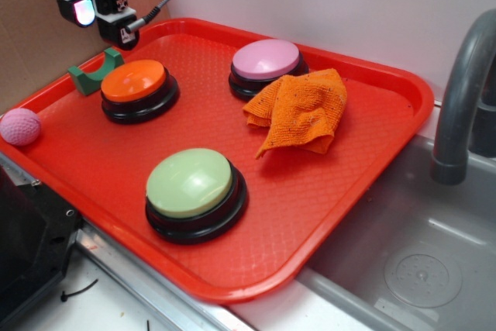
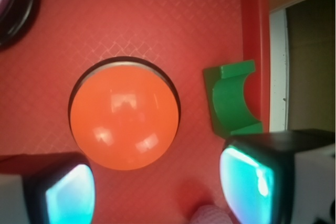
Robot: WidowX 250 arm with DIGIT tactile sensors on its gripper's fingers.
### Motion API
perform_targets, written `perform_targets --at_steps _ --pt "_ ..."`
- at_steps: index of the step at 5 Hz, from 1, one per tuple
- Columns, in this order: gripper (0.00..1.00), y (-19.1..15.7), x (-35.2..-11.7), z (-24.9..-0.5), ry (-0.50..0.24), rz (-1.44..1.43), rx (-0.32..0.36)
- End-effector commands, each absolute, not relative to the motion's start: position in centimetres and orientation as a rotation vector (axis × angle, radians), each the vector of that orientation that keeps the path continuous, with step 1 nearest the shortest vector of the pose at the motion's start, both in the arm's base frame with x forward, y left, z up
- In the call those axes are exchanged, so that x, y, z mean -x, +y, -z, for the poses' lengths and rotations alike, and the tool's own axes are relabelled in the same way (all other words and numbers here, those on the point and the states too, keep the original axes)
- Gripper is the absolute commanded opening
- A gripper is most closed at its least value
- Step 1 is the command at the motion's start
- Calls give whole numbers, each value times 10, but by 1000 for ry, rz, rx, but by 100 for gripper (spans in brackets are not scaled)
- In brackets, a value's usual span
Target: Push the orange button.
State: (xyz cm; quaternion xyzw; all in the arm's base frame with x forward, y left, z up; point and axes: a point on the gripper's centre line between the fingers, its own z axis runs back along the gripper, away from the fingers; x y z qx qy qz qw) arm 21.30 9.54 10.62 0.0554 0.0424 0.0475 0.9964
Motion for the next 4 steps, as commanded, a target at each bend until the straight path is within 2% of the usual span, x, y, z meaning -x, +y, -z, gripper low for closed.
perform_targets --at_steps 1,4 --pt "100 100 -218 -141 -8 -125 -129" --pt "100 101 -203 -160 0 -164 -117"
